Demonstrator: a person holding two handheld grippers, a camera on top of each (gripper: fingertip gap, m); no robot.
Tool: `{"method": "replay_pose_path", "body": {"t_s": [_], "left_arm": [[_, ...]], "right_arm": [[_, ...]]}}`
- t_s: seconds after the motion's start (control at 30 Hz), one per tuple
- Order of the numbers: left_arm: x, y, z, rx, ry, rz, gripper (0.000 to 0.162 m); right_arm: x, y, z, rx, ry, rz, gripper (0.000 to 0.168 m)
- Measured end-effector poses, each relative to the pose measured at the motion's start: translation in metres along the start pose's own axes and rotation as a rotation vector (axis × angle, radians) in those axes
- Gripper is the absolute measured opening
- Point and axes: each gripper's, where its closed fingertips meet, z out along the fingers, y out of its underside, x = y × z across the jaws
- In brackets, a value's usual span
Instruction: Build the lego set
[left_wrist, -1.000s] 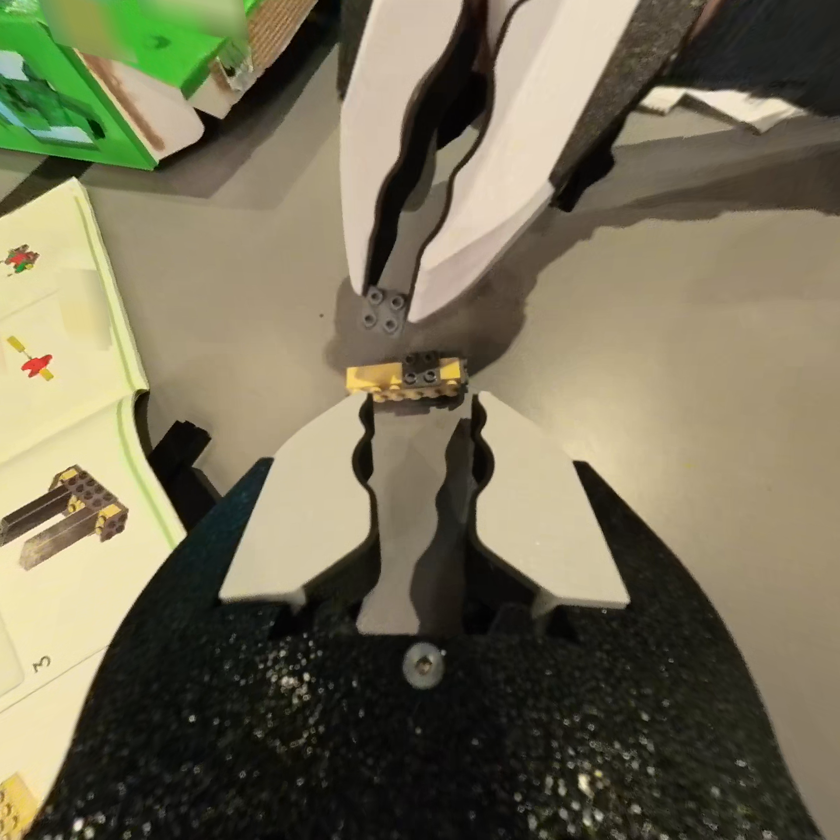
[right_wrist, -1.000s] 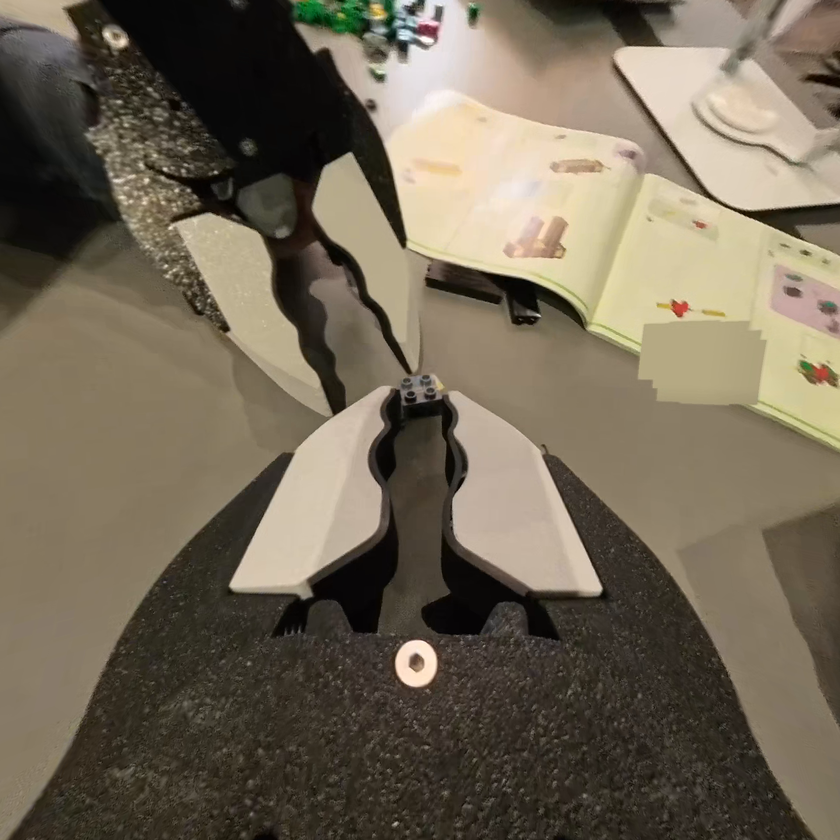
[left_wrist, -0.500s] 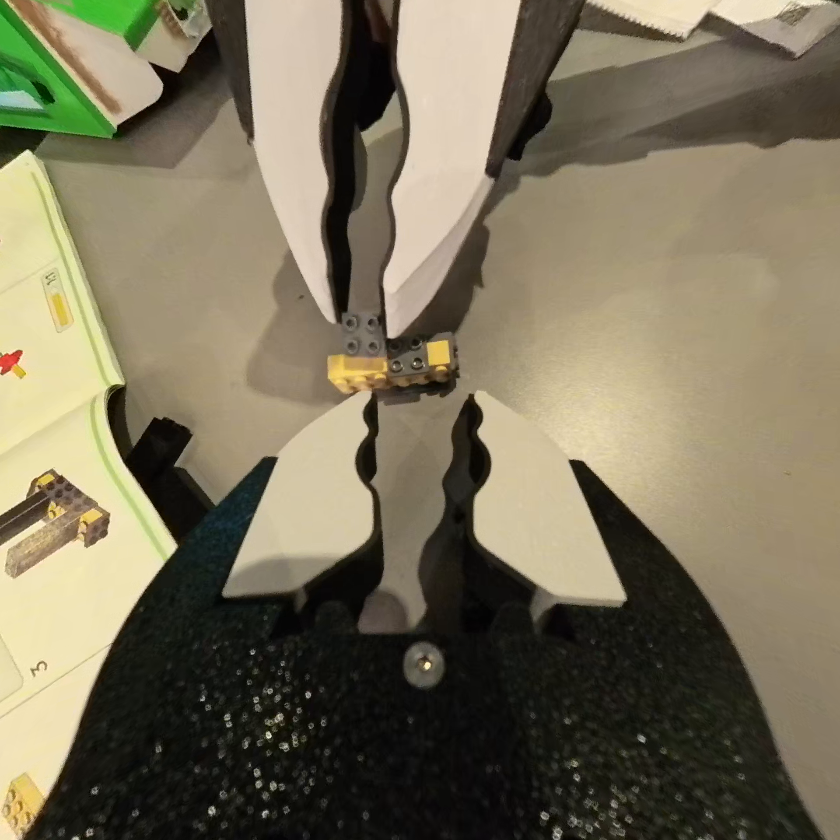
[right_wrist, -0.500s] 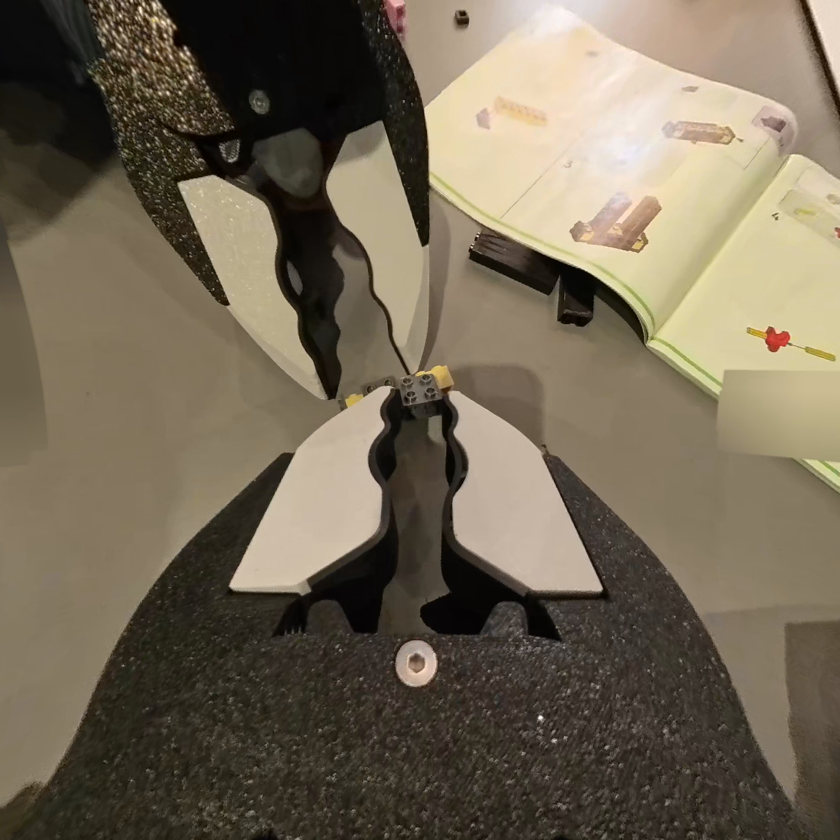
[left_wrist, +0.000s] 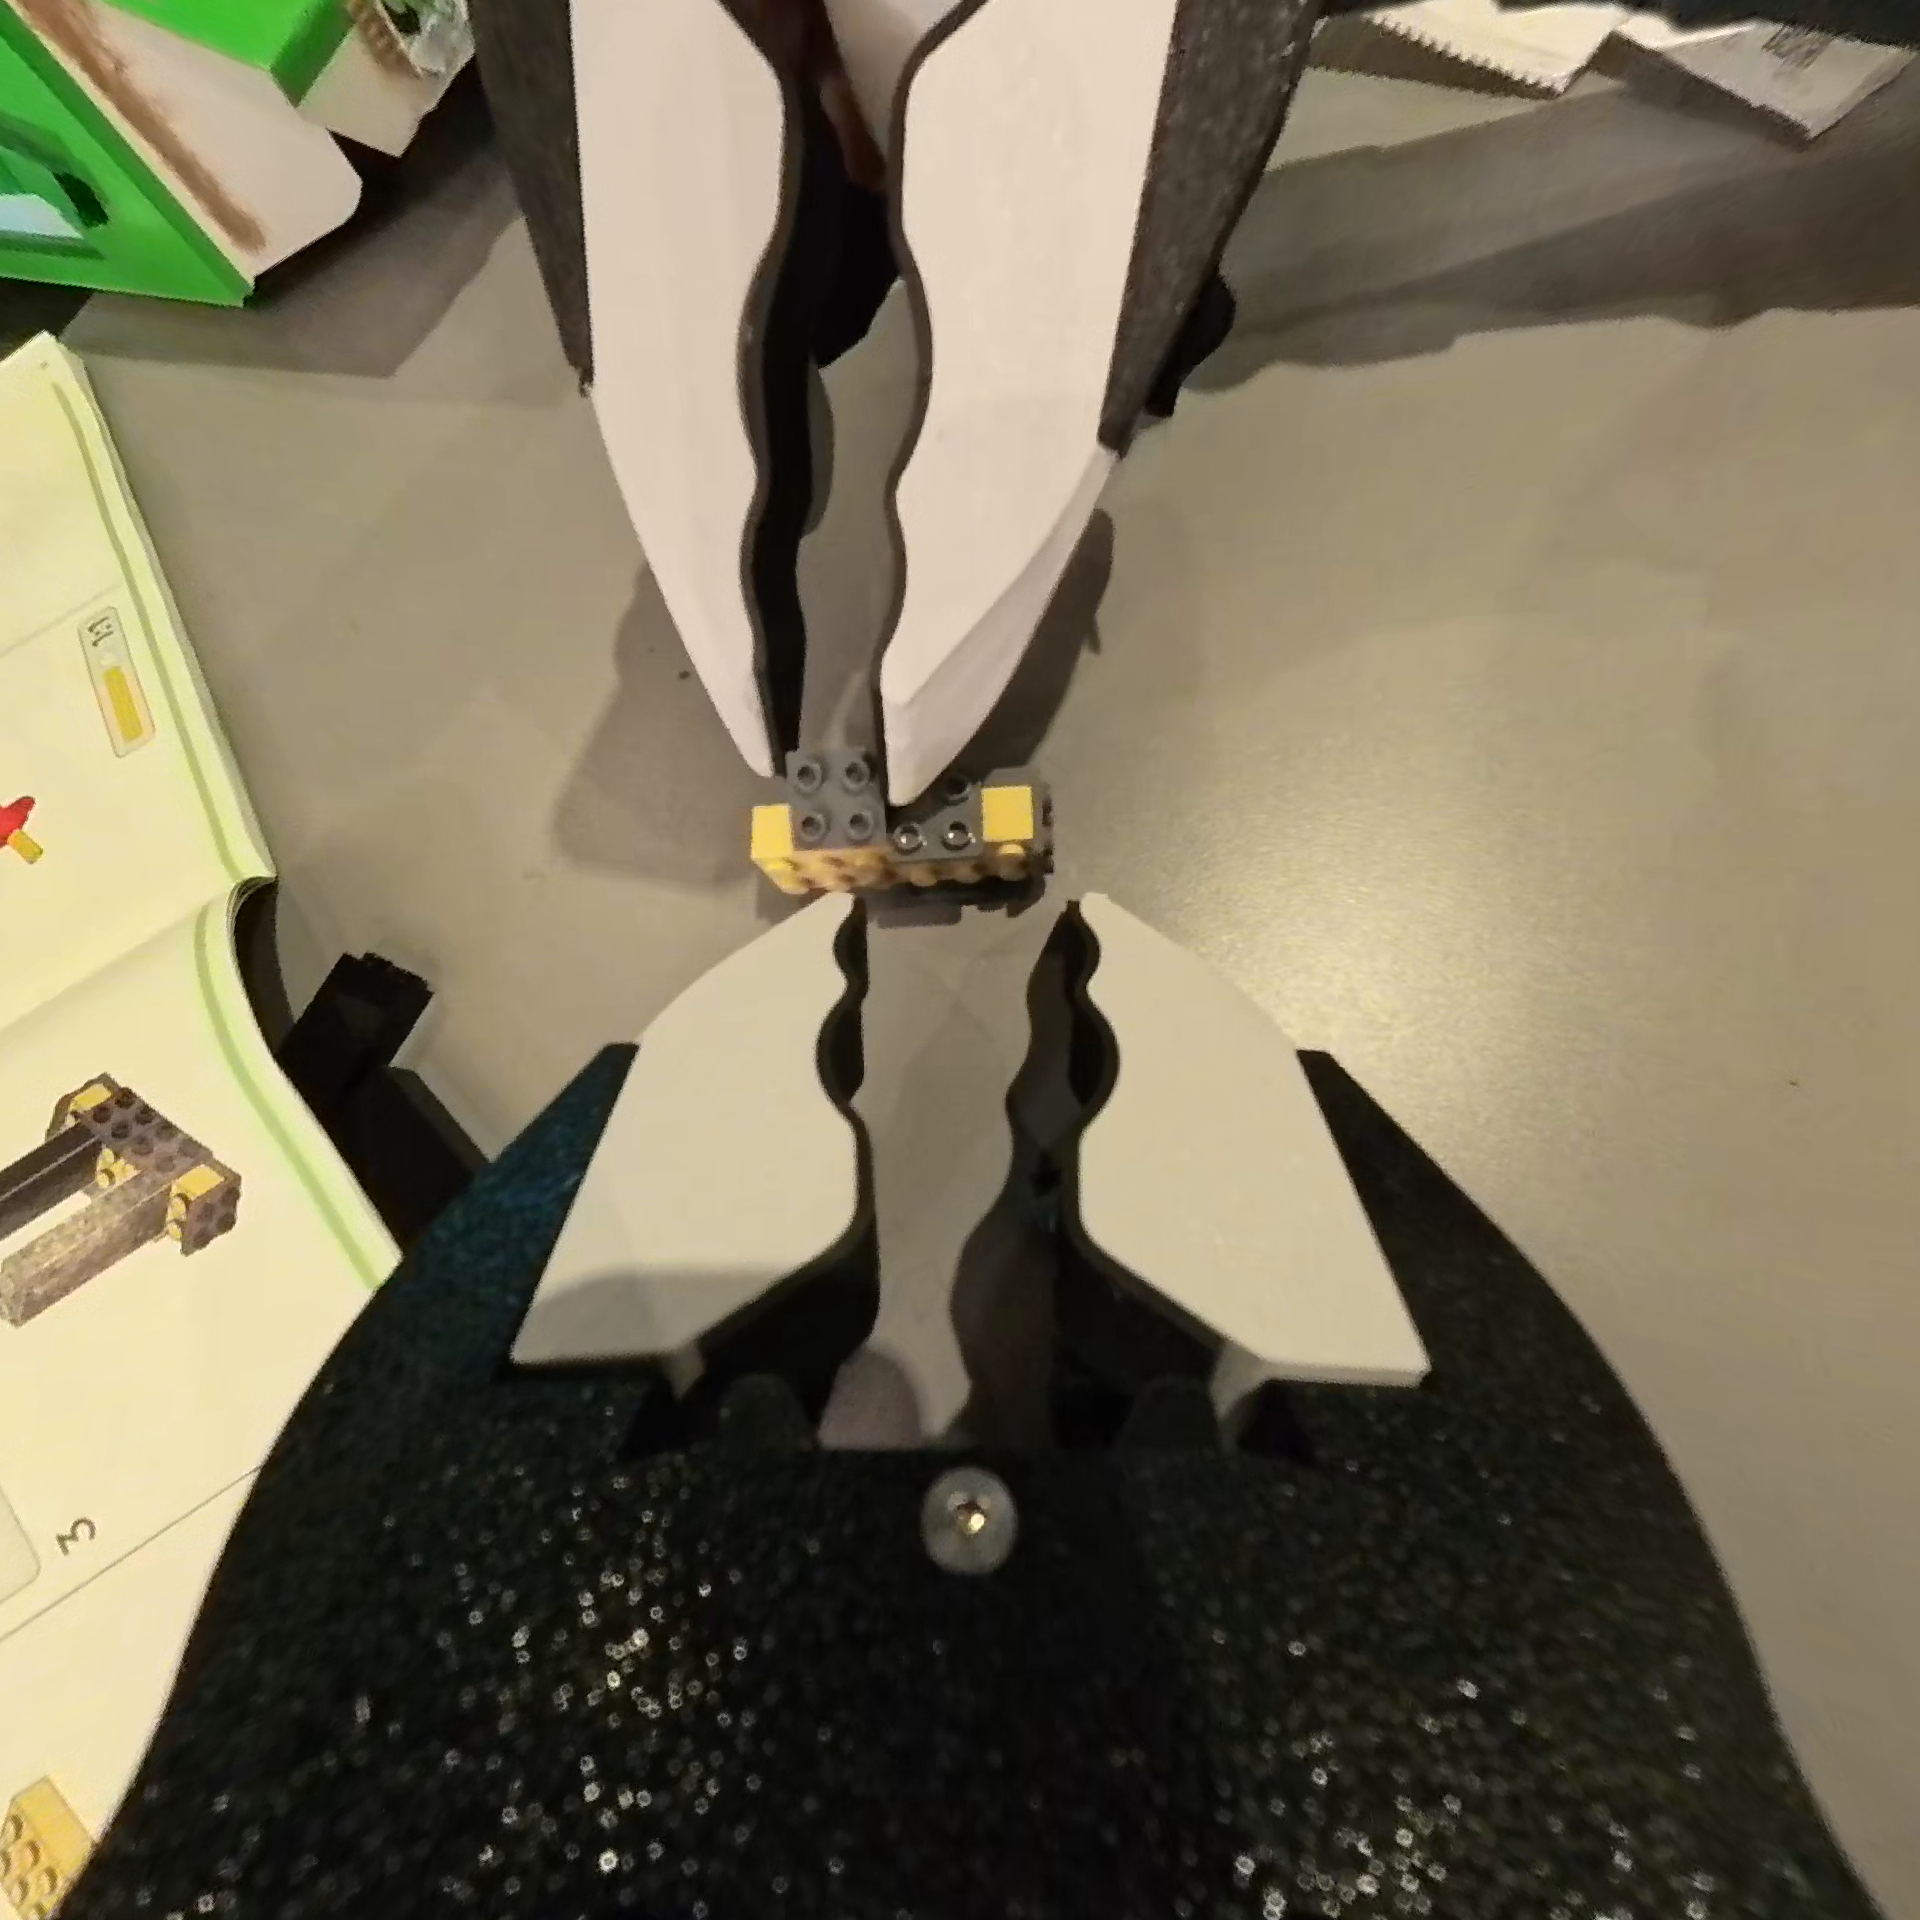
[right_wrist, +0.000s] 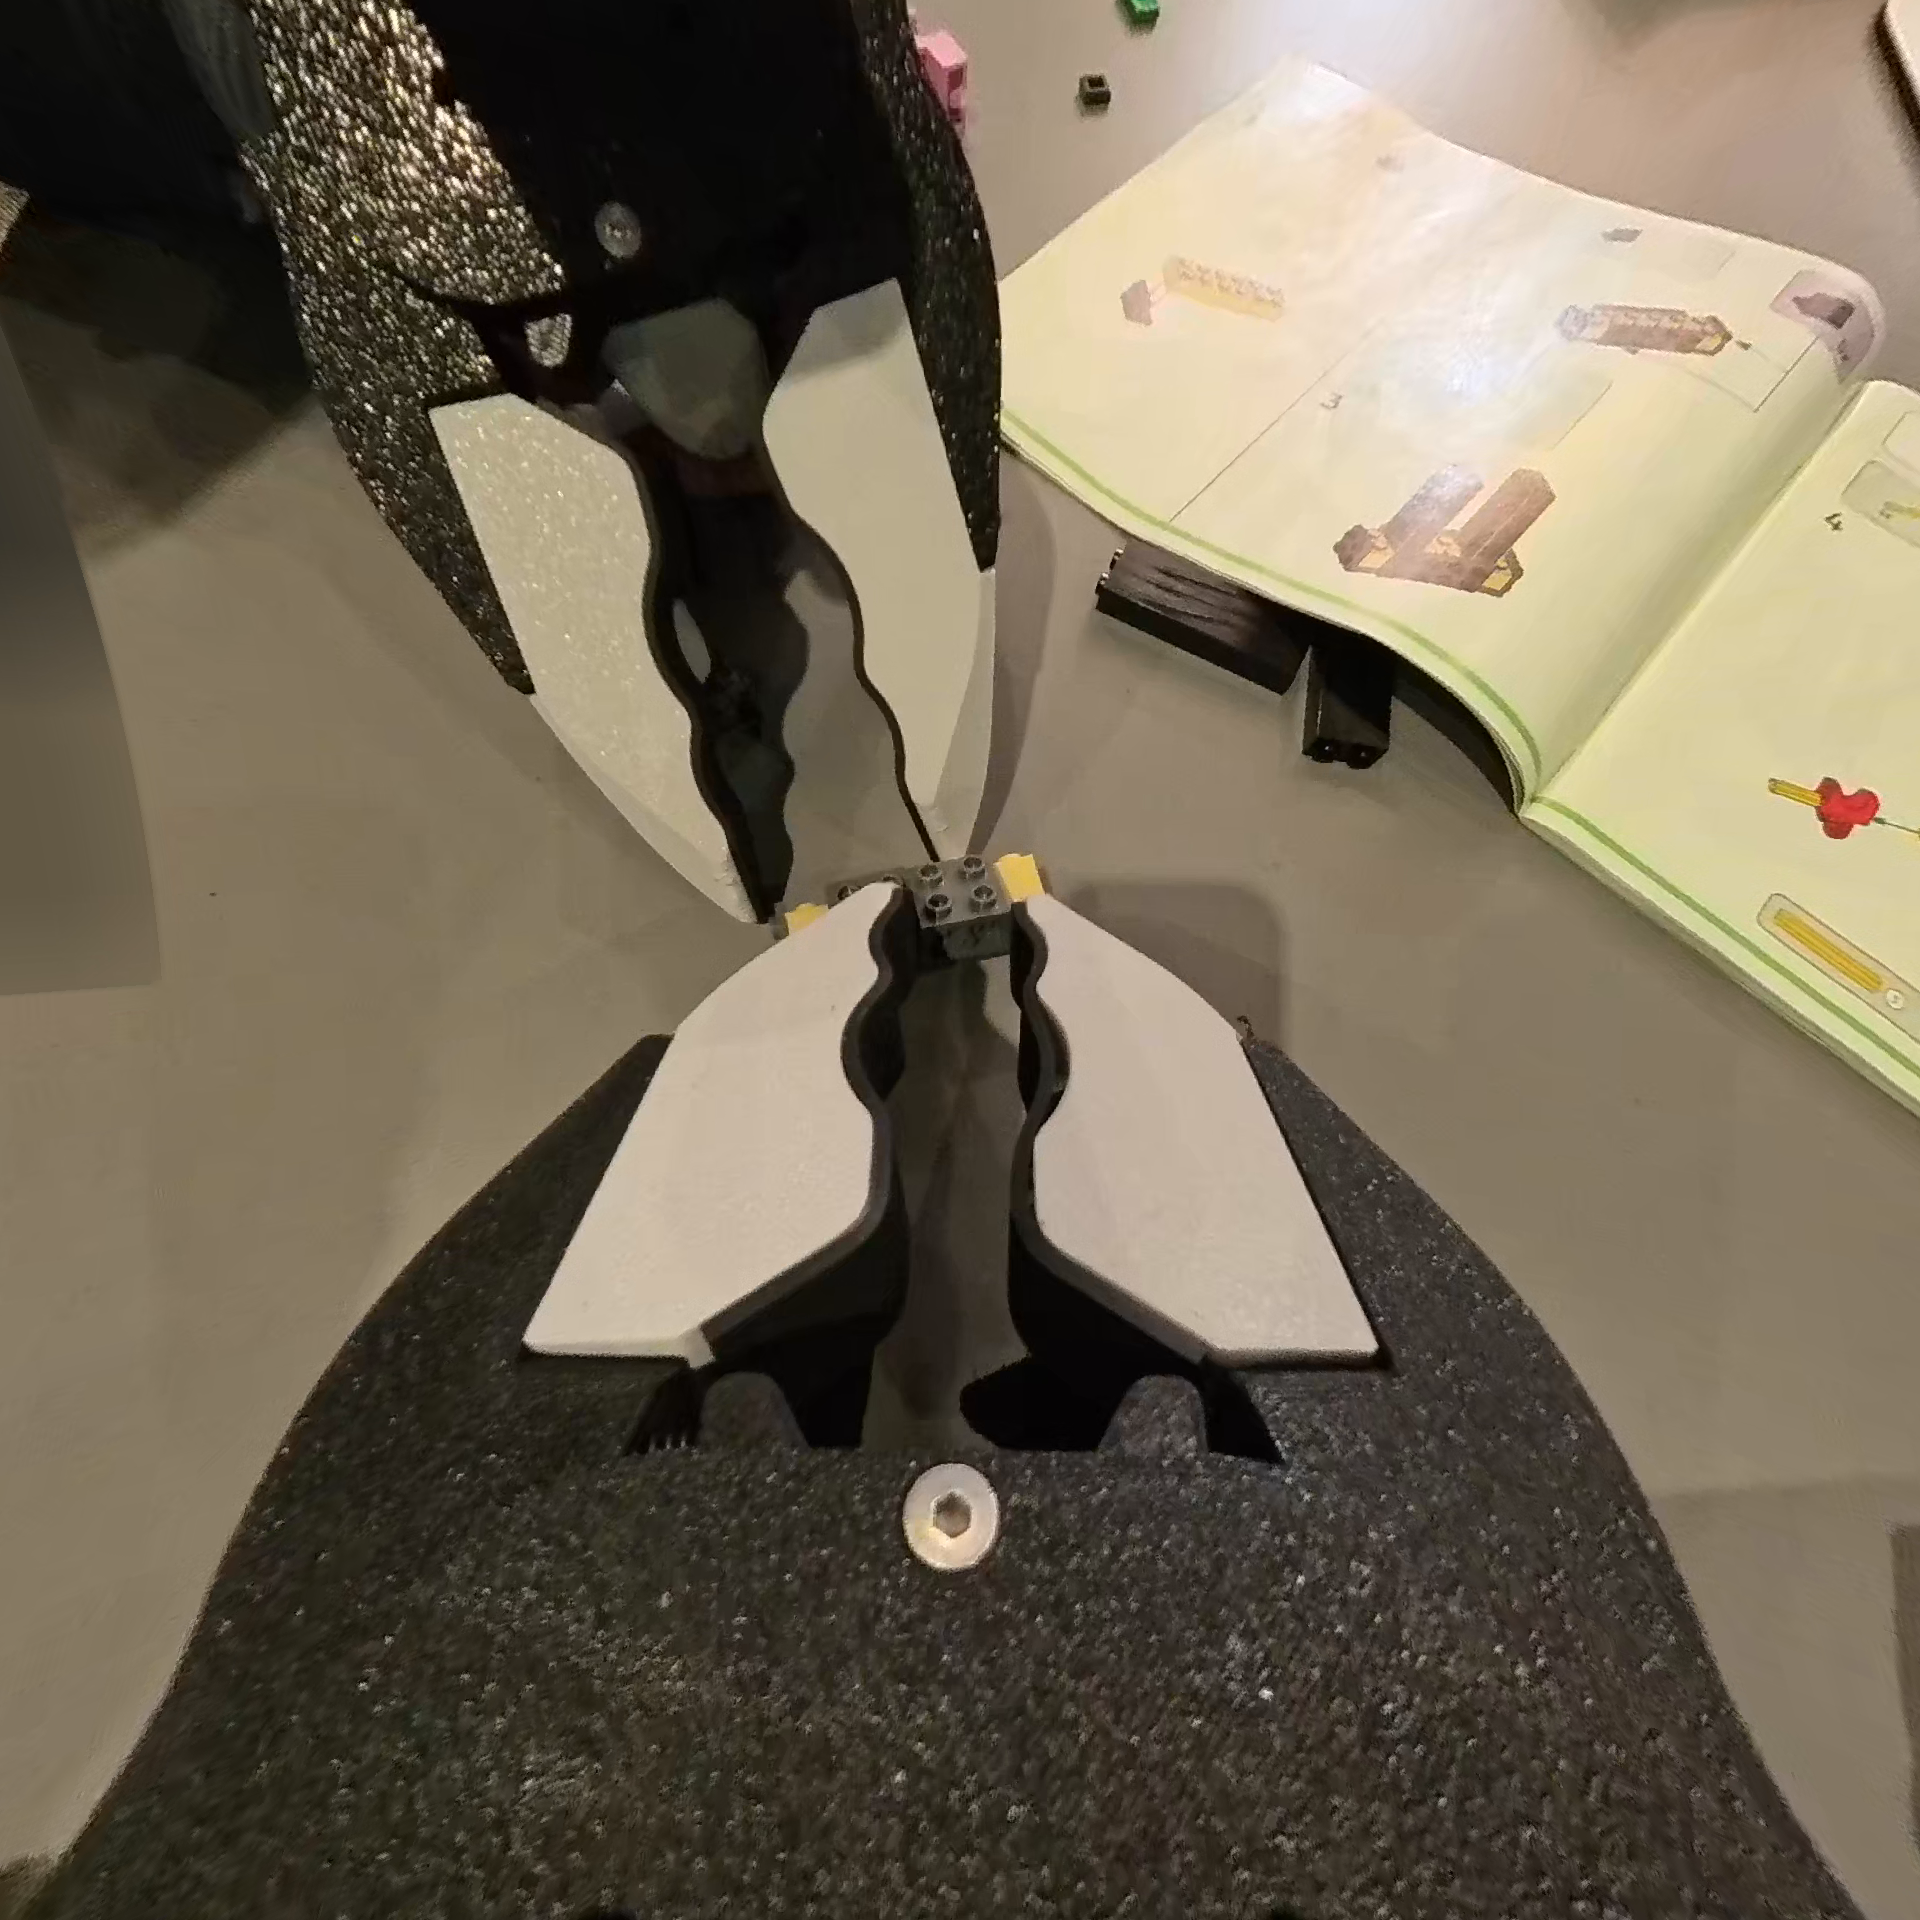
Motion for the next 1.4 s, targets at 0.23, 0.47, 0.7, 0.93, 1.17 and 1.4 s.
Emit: {"method": "replay_pose_path", "body": {"t_s": [0.23,0.47,0.7,0.93,1.17,1.4], "left_arm": [[0.000,0.000,0.000,0.000,0.001,0.000,0.035],[0.000,0.000,0.000,-0.001,0.004,0.000,0.035],[0.001,0.000,0.000,-0.001,0.006,0.000,0.034],[0.001,0.000,0.000,-0.001,0.010,-0.002,0.034],[0.003,0.001,-0.001,-0.002,0.031,-0.009,0.035],[-0.009,-0.010,-0.016,0.115,0.040,-0.079,0.038]], "right_arm": [[0.002,0.000,0.000,0.016,-0.006,0.009,0.016],[-0.001,-0.001,-0.001,0.023,-0.026,0.000,0.017],[0.000,-0.005,-0.007,0.040,-0.035,0.019,0.023],[0.006,0.006,-0.022,0.044,0.022,0.077,0.023],[0.012,0.037,-0.030,-0.002,0.087,0.117,0.023],[0.012,0.039,-0.017,-0.013,0.116,0.071,0.028]]}}
